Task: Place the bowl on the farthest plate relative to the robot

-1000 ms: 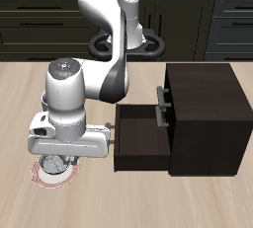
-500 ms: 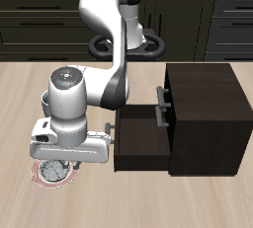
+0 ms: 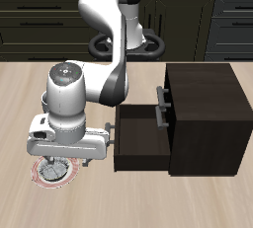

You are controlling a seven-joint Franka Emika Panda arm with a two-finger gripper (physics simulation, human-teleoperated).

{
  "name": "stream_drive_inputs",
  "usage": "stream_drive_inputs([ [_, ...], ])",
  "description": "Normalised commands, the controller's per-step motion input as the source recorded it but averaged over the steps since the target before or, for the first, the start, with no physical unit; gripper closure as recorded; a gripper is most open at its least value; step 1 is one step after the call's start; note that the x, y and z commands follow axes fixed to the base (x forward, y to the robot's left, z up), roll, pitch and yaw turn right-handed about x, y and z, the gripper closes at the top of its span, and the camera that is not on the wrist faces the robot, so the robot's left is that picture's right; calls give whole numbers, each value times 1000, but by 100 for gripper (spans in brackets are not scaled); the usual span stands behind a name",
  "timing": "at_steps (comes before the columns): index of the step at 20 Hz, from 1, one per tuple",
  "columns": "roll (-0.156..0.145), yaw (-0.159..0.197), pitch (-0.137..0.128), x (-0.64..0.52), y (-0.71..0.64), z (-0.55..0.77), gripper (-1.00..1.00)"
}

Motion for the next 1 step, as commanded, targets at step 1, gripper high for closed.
stream_drive_inputs([
  [1,-72,-19,-128,-410,-34,652,-100],
])
